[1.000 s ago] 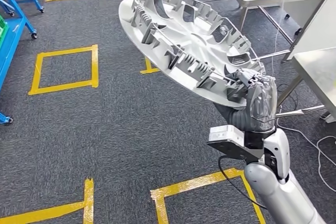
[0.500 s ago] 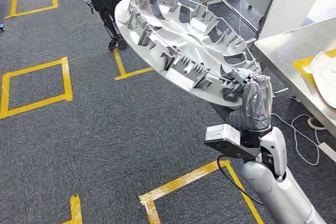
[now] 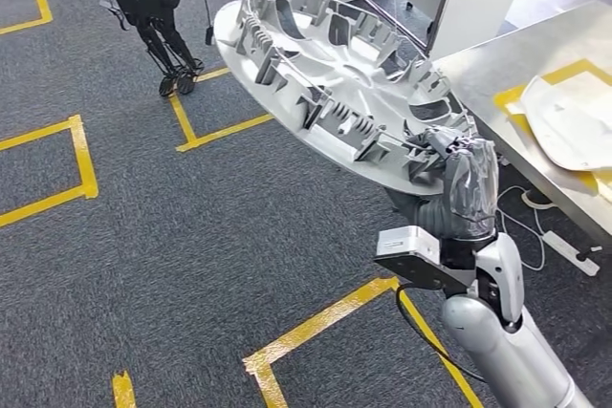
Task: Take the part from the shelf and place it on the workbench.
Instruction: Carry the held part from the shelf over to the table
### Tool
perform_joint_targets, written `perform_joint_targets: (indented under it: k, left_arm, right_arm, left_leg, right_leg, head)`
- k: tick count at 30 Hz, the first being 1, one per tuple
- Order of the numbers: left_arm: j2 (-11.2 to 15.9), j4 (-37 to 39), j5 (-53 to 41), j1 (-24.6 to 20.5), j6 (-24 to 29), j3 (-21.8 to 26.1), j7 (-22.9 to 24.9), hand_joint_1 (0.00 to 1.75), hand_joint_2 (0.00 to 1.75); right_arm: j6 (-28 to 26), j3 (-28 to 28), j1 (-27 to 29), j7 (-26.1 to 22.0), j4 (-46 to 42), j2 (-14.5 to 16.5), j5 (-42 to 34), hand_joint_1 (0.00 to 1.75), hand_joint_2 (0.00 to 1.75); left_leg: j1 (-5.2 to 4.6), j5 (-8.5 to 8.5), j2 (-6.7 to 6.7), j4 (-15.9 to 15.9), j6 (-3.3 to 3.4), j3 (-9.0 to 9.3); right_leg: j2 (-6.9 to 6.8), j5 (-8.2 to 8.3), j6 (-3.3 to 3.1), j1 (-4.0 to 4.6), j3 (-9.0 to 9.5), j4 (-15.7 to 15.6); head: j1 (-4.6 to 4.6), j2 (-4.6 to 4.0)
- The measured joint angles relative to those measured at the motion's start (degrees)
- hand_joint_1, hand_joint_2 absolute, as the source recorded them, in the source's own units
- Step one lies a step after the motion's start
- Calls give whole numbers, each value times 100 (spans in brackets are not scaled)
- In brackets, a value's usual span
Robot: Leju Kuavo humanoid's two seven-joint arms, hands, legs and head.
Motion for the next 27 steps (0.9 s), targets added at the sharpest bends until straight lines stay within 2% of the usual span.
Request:
perform_joint_targets:
  k: [2,3,5,7,8,10,11,12,13,14,16,17,18,19,21,23,25,26,27]
  left_arm:
    - [4,0,0,-1,-4,0,-2,0,175]
    - [8,0,0,-2,-4,0,-3,0,175]
    - [8,0,-7,-5,-4,0,-8,0,175]
    - [4,0,-24,-10,-18,-1,-26,0,175]
    - [2,0,-37,-10,-29,-2,-38,0,175]
    - [3,0,-67,-1,-46,-2,-54,0,175]
    - [5,0,-85,8,-50,-3,-58,0,175]
    - [7,0,-100,15,-54,-4,-62,0,175]
    - [6,0,-109,19,-59,-7,-66,0,175]
    - [5,0,-114,21,-64,-9,-69,0,175]
    - [6,0,-123,23,-67,-12,-72,0,175]
    - [7,0,-128,25,-63,-13,-72,0,175]
    - [8,0,-132,28,-59,-14,-72,0,175]
    - [8,0,-134,29,-55,-14,-72,0,175]
    - [1,0,-136,26,-53,-18,-72,0,175]
    - [-5,0,-136,21,-53,-21,-72,0,175]
    - [-4,0,-136,28,-53,-22,-72,0,175]
    - [-3,0,-136,34,-53,-22,-72,0,175]
    - [-4,0,-136,37,-54,-22,-72,0,175]
  right_arm:
    - [0,1,-6,-3,0,1,1,175,175]
    - [0,1,-9,-6,0,1,2,175,175]
    - [1,-2,-19,-8,-1,1,2,175,175]
    - [7,-4,-30,-3,-1,2,6,175,175]
    - [11,-1,-35,-1,0,5,9,175,175]
    - [22,9,-42,2,5,15,12,175,175]
    - [27,19,-43,3,10,20,13,175,175]
    - [33,29,-41,5,20,23,12,175,175]
    - [37,37,-39,9,32,24,11,175,175]
    - [39,43,-35,14,43,24,11,175,175]
    - [38,44,-26,21,56,24,12,175,175]
    - [37,43,-19,22,58,24,13,175,175]
    - [34,42,-9,22,58,24,14,175,175]
    - [31,40,9,21,57,24,14,175,175]
    - [26,37,55,20,55,24,14,175,175]
    - [24,34,83,21,54,24,13,175,175]
    - [23,34,97,19,54,24,13,175,175]
    - [22,36,106,17,54,24,13,175,175]
    - [20,37,117,17,55,24,13,175,175]
  left_leg:
    - [-23,-24,74,32,-60,6]
    - [-34,-27,109,37,-88,11]
    - [-26,-38,184,41,-143,27]
    - [-3,-182,85,198,-203,-21]
    - [8,-337,-17,437,-227,-118]
    - [17,-714,-189,1198,-248,-448]
    - [16,-832,-217,1538,-245,-606]
    - [14,-842,-229,1710,-233,-693]
    - [14,-738,-240,1658,-211,-681]
    - [12,-550,-263,1409,-182,-577]
    - [15,-158,-461,633,-118,-239]
    - [16,-65,-560,335,-101,-110]
    - [13,-34,-638,158,-93,-34]
    - [8,-56,-650,109,-91,-13]
    - [8,-41,-551,54,-66,2]
    - [27,-13,-438,-7,-13,20]
    - [22,-10,-321,-24,20,24]
    - [18,-14,-259,-23,26,23]
    - [15,-19,-195,-22,30,25]
  right_leg:
    - [-138,146,-49,21,322,-556]
    - [-130,127,-87,37,344,-590]
    - [-20,153,-162,38,339,-589]
    - [75,178,-227,23,342,-603]
    - [120,187,-254,14,347,-609]
    - [219,189,-290,18,347,-608]
    - [278,189,-298,25,349,-607]
    - [341,189,-303,34,351,-606]
    - [406,189,-304,41,354,-604]
    - [470,189,-304,45,358,-602]
    - [581,188,-295,51,354,-595]
    - [633,191,-280,50,337,-587]
    - [682,198,-255,42,316,-585]
    - [728,208,-222,33,296,-587]
    - [778,205,-154,17,254,-586]
    - [593,16,-104,33,102,-326]
    - [329,-346,-69,38,-233,374]
    - [270,-490,-51,33,-412,754]
    - [242,-550,-33,26,-531,1007]
  head:
    - [-9,0]
    - [-13,0]
    - [-14,0]
    - [-20,0]
    - [-30,0]
    - [-44,0]
    - [-46,0]
    - [-46,0]
    - [-46,0]
    - [-45,0]
    - [-43,0]
    - [-42,0]
    - [-39,0]
    - [-40,0]
    - [-39,0]
    - [-2,0]
    - [33,0]
    - [35,0]
    - [36,0]
